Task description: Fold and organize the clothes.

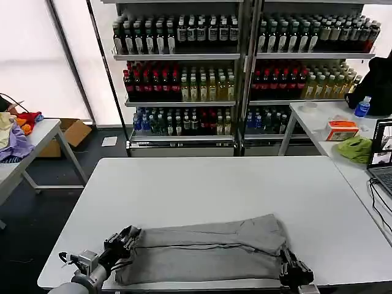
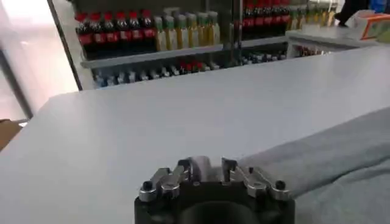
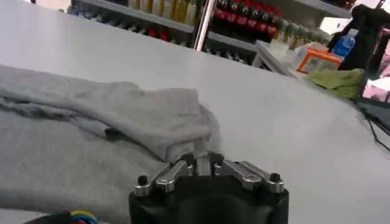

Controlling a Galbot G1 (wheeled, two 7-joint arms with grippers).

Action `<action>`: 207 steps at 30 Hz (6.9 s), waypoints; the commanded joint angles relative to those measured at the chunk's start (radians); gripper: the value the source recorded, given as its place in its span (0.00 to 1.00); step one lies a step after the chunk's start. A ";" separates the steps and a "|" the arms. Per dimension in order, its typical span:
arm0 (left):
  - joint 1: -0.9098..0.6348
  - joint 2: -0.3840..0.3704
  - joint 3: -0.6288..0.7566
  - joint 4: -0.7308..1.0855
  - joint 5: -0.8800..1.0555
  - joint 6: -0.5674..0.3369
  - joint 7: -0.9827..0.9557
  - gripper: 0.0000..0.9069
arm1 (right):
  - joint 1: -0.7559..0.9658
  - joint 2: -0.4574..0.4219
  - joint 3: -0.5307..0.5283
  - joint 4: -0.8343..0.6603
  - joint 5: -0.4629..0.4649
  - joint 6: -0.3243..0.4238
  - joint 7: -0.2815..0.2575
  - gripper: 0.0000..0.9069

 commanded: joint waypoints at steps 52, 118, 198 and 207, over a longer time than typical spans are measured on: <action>0.057 -0.168 -0.216 0.007 -0.019 -0.042 -0.057 0.00 | 0.155 -0.001 0.104 0.165 0.093 0.044 0.040 1.00; -0.174 -0.190 0.208 0.071 0.008 0.058 -0.067 1.00 | 0.040 0.183 0.051 0.193 -0.028 0.101 0.041 1.00; -0.069 -0.083 -0.109 0.159 -0.161 0.009 -0.086 0.00 | 0.164 0.094 0.007 0.130 0.059 0.083 0.019 1.00; -0.036 0.089 -0.384 0.094 -0.218 0.025 -0.079 0.00 | 0.193 0.088 0.006 0.122 0.074 0.081 0.025 1.00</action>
